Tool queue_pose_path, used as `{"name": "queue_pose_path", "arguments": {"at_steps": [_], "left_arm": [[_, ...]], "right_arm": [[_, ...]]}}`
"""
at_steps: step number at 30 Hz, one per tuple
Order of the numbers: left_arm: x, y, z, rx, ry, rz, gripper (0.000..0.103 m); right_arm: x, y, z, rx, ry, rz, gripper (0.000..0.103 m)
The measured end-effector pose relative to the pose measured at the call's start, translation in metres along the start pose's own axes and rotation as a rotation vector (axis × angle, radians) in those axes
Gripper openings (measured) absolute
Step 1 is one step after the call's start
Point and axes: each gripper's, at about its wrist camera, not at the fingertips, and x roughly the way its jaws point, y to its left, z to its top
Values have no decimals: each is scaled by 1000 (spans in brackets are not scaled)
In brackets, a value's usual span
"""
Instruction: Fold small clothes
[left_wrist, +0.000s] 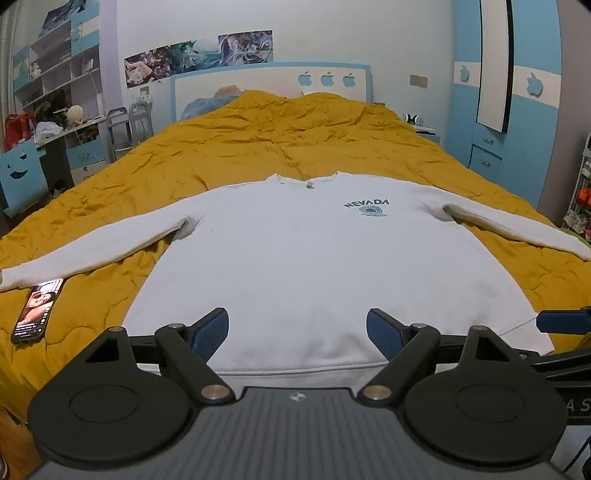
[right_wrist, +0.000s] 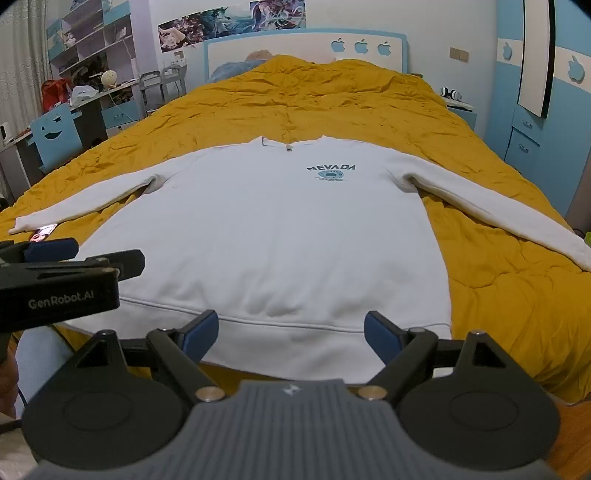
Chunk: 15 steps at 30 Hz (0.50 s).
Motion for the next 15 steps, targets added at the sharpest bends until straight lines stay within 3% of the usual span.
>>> {"name": "queue_pose_path", "arguments": {"at_steps": [15], "left_arm": [[4, 1, 1, -6, 18, -8, 99]], "right_arm": [[0, 0, 0, -2, 1, 1, 82]]}}
